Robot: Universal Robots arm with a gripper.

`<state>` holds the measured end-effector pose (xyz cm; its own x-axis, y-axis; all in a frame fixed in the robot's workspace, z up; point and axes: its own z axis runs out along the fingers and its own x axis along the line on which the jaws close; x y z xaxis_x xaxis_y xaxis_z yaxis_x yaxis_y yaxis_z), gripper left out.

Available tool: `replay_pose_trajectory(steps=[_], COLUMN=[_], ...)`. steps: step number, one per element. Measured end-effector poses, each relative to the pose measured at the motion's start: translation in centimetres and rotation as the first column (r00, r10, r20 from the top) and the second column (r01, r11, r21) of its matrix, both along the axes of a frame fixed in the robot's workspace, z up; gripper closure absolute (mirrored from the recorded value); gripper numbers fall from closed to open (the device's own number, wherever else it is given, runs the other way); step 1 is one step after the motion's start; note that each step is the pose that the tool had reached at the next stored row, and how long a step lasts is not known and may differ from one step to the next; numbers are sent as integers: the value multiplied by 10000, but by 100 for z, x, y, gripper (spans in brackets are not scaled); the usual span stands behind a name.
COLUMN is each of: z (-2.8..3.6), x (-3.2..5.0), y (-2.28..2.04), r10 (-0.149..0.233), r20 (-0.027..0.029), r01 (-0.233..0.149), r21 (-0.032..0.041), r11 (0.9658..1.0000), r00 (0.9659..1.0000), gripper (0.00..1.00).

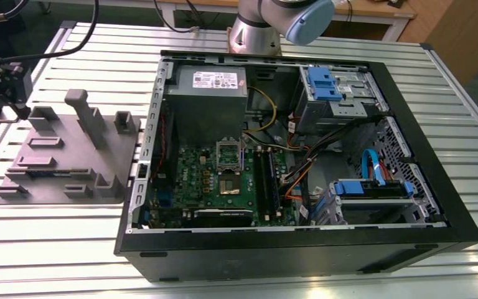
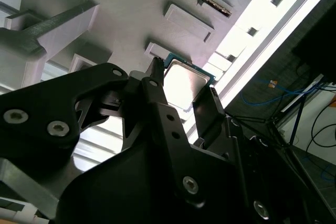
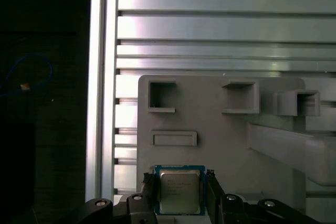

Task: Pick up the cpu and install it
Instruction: 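Pick up the cpu and move it towards the insertion slot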

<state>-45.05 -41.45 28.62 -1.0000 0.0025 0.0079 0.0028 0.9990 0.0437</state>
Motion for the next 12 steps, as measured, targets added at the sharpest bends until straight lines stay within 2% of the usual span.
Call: replay_pose_trajectory(steps=[12], z=[48], x=[0], y=[0], r10=[0], r20=[3], r01=[0], r21=[1], r11=[10000], r00=[10000], gripper=[53])
